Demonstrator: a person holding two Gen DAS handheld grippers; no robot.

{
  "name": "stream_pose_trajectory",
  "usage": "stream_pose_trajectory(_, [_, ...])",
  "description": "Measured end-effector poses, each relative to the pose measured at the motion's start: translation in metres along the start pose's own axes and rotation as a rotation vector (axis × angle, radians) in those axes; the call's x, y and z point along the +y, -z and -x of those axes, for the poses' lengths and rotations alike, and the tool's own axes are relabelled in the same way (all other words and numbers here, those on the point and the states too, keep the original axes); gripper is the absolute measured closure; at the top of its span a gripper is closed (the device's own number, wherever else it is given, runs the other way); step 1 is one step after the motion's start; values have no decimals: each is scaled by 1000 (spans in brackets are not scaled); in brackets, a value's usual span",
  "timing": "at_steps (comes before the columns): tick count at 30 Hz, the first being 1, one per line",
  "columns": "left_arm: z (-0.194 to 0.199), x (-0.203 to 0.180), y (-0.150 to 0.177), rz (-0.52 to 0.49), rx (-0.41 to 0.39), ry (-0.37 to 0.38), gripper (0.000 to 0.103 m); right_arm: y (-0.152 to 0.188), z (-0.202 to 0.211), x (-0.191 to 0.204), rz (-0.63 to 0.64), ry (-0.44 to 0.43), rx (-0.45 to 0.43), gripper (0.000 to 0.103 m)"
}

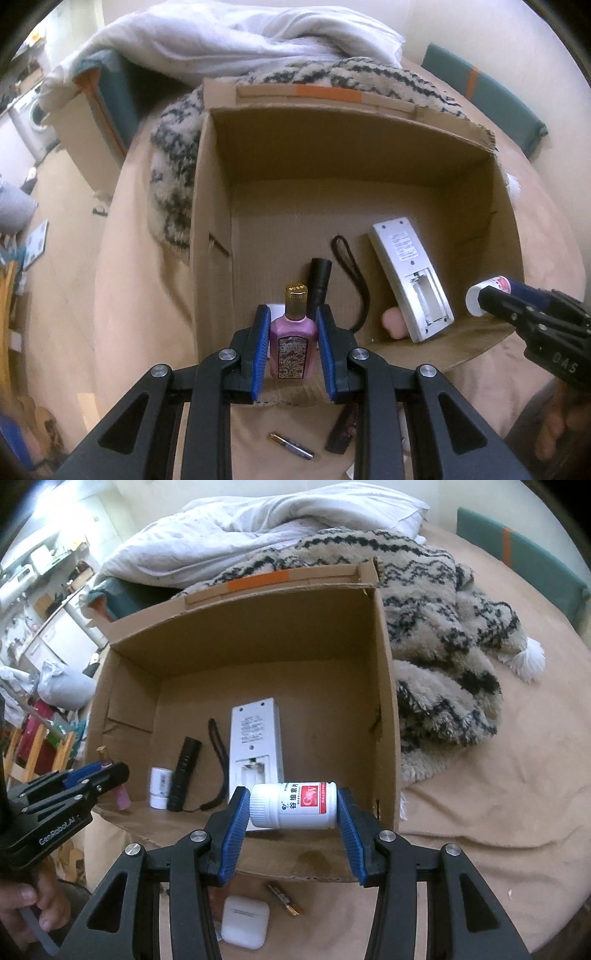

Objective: Organize rigid objects
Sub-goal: 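Carry the perfume bottle and red-labelled bottle into the box and open both tools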

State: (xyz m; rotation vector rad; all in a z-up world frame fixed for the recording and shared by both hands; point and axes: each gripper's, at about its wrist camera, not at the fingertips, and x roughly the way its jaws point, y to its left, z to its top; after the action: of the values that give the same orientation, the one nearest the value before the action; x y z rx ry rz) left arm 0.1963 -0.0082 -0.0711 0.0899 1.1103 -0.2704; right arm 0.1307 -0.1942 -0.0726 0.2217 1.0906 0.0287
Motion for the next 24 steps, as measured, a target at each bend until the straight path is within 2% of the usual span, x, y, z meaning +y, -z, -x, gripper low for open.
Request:
stream_pose_trajectory(4, [1, 5, 1, 30, 0, -1, 80, 1, -5, 0, -3, 7, 17, 53])
stream_pose_trajectory(13, [5, 5, 3, 26, -10, -17, 80, 3, -7, 1, 1, 18, 30, 53])
stream_pose_trajectory(18, [3, 8, 4, 36, 0, -26, 80, 4, -6, -2, -21, 0, 22, 53])
stream_pose_trajectory(20, [3, 9, 5, 41, 5, -1, 80, 3, -4, -3, -27, -6, 15, 53])
stream_pose_trajectory(24, [10, 7, 5, 29, -27, -11, 80, 3, -2, -2, -39, -32, 3, 52])
